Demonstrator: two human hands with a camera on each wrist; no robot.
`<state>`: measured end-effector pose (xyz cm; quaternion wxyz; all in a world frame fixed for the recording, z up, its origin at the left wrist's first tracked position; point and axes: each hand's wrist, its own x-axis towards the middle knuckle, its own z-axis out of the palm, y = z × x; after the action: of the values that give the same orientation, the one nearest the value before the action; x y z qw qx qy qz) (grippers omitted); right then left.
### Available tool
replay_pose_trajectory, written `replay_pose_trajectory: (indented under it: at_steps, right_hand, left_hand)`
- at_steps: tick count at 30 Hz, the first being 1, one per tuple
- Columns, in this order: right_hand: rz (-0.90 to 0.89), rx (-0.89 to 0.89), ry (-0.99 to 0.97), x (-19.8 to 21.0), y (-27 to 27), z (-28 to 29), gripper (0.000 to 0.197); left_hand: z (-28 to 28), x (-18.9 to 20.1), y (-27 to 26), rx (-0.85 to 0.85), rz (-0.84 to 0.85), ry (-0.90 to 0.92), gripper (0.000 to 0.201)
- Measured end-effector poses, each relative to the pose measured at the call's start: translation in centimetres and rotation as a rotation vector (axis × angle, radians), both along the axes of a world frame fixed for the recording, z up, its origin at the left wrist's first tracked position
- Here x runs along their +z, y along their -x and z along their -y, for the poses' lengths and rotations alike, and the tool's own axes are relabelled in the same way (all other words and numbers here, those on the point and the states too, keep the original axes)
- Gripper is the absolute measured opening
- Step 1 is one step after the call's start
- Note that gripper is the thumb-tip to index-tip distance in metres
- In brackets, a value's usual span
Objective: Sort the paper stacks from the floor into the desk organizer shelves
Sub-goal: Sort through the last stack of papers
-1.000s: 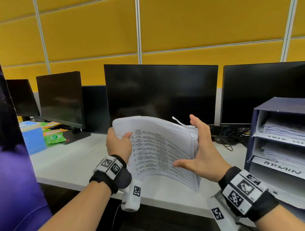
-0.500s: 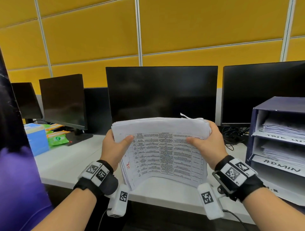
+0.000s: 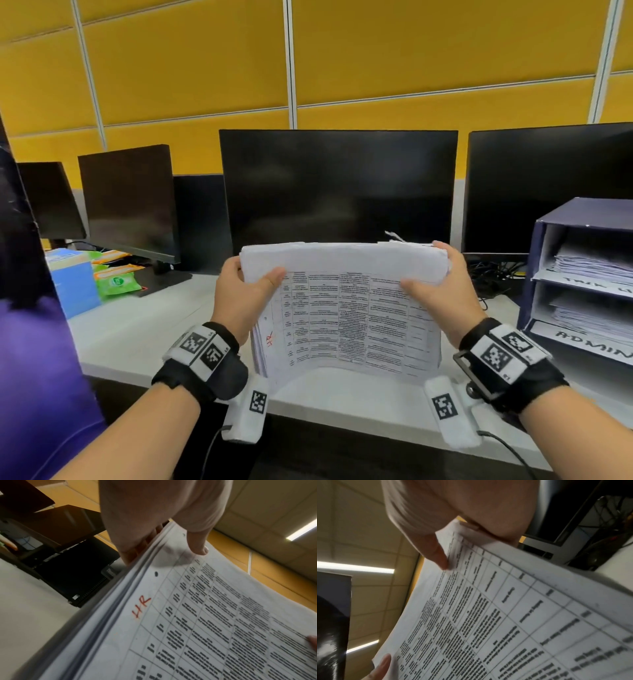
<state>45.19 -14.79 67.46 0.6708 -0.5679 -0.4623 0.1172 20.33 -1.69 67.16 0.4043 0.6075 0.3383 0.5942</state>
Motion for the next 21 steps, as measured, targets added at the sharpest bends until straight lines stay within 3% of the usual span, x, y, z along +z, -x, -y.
replay_pose_trajectory:
  at_steps: [4, 15, 21]
  right_hand:
    - [-0.093, 0.045, -0.013, -0.8, -0.5, 0.1, 0.083]
    - [-0.097, 0.065, -0.014, -1.0, -0.8, 0.0, 0.078]
    - [-0.090, 0.044, 0.075, -0.7, -0.4, -0.4, 0.052]
  left_hand:
    - [-0.6, -0.6, 0.3, -0.022, -0.018, 0.031, 0.055]
    - [-1.0, -0.9, 1.2, -0.191, 0.012, 0.132, 0.040]
    - [-0.5, -0.6, 0.8, -0.238, -0.005, 0.141, 0.020]
